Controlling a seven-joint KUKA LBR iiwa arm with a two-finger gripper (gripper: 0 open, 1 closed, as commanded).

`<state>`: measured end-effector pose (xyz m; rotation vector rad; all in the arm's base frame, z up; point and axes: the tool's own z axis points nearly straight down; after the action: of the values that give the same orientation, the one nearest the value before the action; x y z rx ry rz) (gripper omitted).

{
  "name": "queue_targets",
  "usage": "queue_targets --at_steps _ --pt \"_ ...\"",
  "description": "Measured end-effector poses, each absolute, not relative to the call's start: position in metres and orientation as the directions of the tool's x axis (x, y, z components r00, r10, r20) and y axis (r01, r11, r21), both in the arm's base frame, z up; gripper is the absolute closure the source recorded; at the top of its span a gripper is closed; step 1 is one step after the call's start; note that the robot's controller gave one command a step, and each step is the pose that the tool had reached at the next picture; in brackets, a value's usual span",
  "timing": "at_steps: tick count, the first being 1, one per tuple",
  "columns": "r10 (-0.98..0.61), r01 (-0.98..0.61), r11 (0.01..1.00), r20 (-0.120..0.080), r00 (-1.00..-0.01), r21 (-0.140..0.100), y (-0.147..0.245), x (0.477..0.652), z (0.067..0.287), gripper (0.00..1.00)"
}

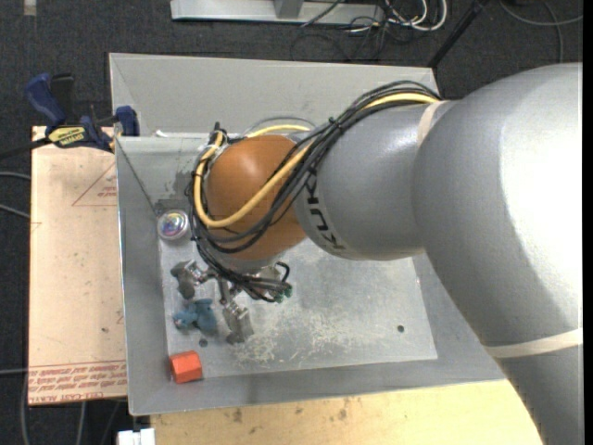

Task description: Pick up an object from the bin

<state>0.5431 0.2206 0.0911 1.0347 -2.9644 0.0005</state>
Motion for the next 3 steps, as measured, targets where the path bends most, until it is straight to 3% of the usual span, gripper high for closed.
queue_targets --at_steps 1,2,3 --pt "-0.643 -0.643 0.766 -0.001 -0.766 0.002 0.229 0.546 0.068 0.0" --pt "-0.642 -0.642 0.766 -0.002 -0.766 0.001 0.229 0.547 0.07 1.0" --pt "-0.627 -0.627 0.779 -0.013 -0.779 -0.003 0.232 0.577 0.192 1.0"
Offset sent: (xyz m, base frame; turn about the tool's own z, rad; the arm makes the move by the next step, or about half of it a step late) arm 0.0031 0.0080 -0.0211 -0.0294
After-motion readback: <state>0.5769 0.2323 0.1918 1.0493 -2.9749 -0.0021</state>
